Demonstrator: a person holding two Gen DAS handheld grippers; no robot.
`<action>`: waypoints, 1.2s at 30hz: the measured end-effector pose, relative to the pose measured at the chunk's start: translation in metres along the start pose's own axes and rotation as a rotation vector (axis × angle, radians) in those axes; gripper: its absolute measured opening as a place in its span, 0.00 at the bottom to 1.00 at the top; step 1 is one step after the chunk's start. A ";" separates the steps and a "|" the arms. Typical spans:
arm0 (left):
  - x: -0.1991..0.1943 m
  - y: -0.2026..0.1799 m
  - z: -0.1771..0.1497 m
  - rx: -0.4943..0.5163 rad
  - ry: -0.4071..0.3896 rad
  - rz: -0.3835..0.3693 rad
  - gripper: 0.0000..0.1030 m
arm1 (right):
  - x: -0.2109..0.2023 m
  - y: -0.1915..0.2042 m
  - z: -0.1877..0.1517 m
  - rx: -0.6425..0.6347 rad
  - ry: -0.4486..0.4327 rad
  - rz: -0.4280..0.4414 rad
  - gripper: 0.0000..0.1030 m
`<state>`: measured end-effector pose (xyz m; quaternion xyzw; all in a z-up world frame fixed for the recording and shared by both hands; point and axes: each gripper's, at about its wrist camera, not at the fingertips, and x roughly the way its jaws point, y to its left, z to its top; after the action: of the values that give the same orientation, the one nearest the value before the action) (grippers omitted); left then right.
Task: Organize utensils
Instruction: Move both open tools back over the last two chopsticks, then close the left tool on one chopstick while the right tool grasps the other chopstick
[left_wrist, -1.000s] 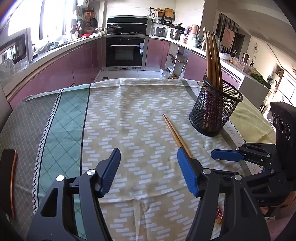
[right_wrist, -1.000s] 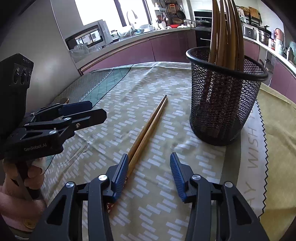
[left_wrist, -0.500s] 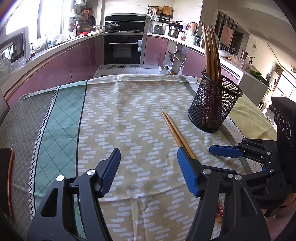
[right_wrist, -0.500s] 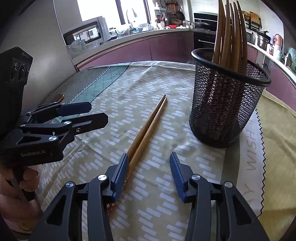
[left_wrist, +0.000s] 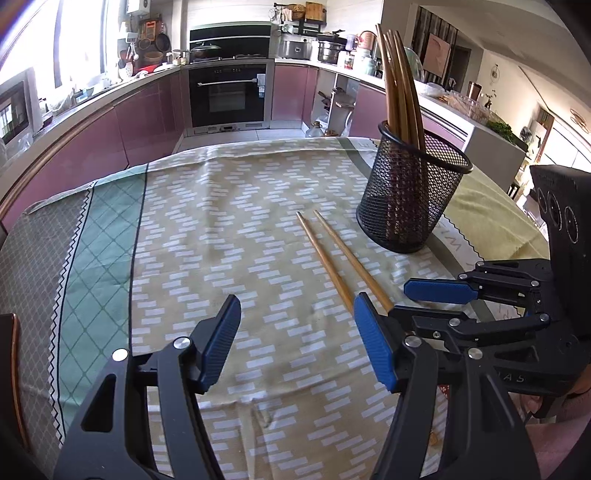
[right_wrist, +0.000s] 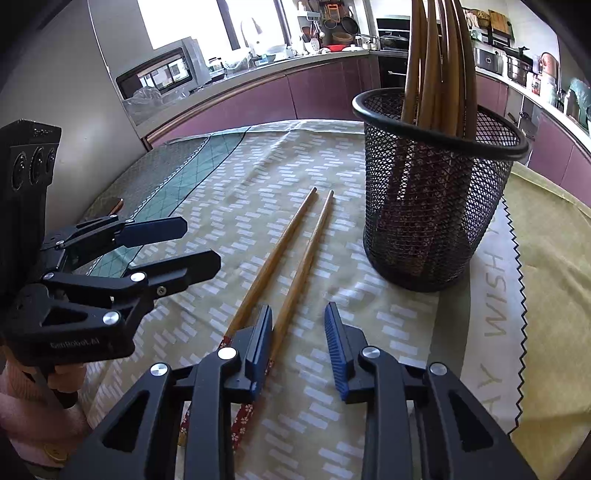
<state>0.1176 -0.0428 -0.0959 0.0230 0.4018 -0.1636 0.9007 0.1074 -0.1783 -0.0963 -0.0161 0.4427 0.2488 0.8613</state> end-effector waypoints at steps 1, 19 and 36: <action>0.002 -0.001 0.001 0.002 0.005 0.000 0.61 | 0.000 -0.001 0.000 0.001 0.000 0.000 0.25; 0.034 -0.020 0.009 0.051 0.098 -0.035 0.37 | 0.000 -0.013 0.000 0.018 0.000 -0.001 0.16; 0.035 -0.008 0.010 0.016 0.107 -0.040 0.20 | 0.011 -0.006 0.015 -0.016 -0.009 -0.030 0.16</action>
<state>0.1441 -0.0616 -0.1142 0.0309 0.4486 -0.1831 0.8742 0.1268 -0.1756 -0.0975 -0.0288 0.4367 0.2395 0.8667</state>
